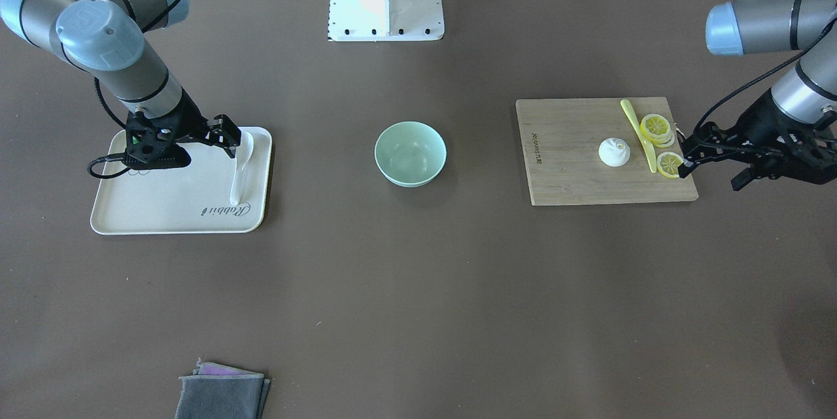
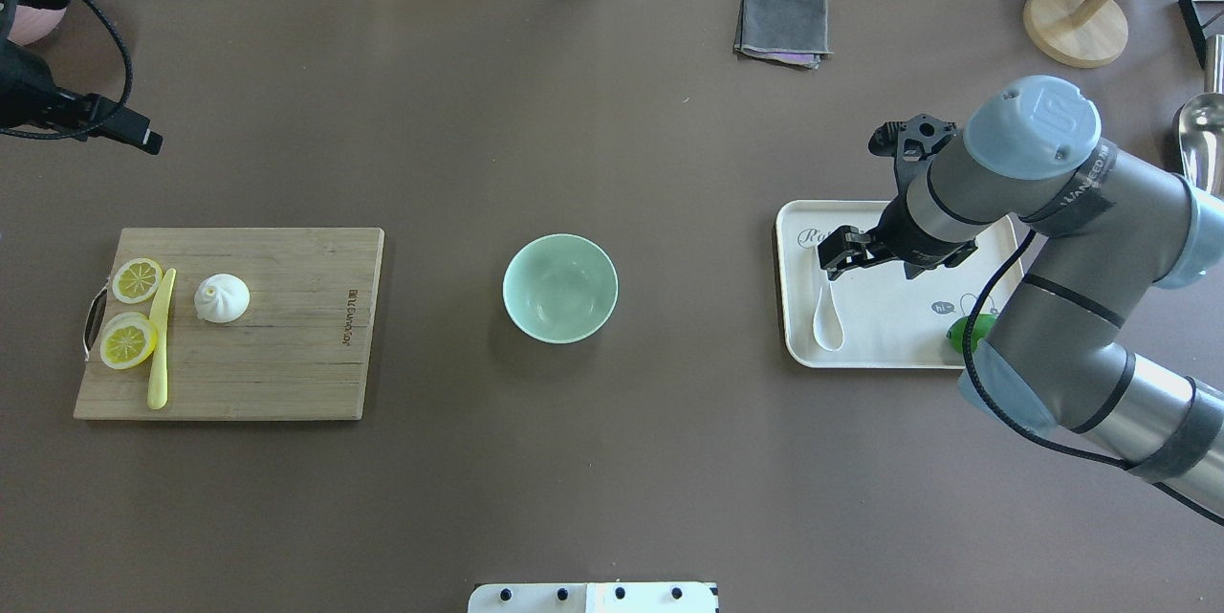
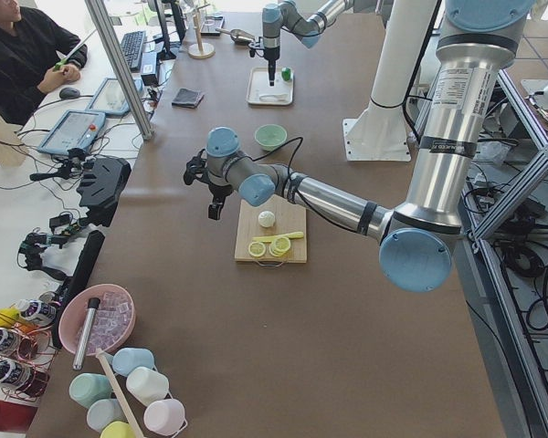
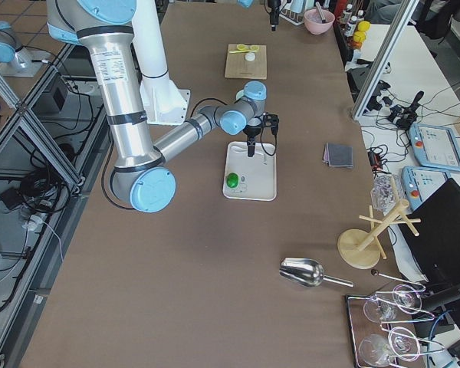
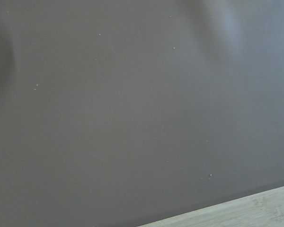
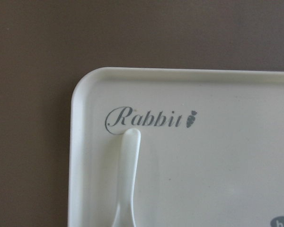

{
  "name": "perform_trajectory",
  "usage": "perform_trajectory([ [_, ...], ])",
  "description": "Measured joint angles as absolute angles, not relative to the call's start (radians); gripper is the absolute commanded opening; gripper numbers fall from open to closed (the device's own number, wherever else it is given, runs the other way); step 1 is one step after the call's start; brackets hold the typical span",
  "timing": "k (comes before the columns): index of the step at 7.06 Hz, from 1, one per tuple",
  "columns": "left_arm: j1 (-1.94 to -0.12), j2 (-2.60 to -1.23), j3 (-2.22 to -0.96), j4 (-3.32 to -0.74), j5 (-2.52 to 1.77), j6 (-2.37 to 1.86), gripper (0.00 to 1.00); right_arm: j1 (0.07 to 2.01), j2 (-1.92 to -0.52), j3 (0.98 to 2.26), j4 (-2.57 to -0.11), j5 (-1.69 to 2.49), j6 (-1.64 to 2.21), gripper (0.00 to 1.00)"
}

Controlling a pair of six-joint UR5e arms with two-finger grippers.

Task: Put spoon and bun in bowl

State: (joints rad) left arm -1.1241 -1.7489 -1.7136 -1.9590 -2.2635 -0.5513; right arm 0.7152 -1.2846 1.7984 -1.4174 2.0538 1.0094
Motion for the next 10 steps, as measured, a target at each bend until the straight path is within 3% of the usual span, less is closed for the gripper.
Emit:
perform_trajectory([
  [3,-1.1,-1.75,-1.714,-1.982,-2.261,-0.576,0.98,0.688,-1.224,1.678,-1.367,2.015,1.019,0.88],
  [5,-1.098,-1.75,-1.713,-1.986,-2.261,-0.578,0.98,0.687,-1.216,1.617,-1.291,2.012,1.026,0.55],
  [7,-1.097,-1.749,-1.711,-1.992,-2.261,-0.579,0.98,0.687,-1.215,1.614,-1.28,2.017,1.039,0.12],
  [8,-1.097,-1.749,-1.711,-1.993,-2.261,-0.58,0.98,0.686,-1.217,1.621,-1.282,2.018,1.041,0.0],
  [10,-1.097,-1.749,-1.711,-1.994,-2.261,-0.58,0.98,0.686,-1.224,1.642,-1.287,2.021,1.042,0.0],
])
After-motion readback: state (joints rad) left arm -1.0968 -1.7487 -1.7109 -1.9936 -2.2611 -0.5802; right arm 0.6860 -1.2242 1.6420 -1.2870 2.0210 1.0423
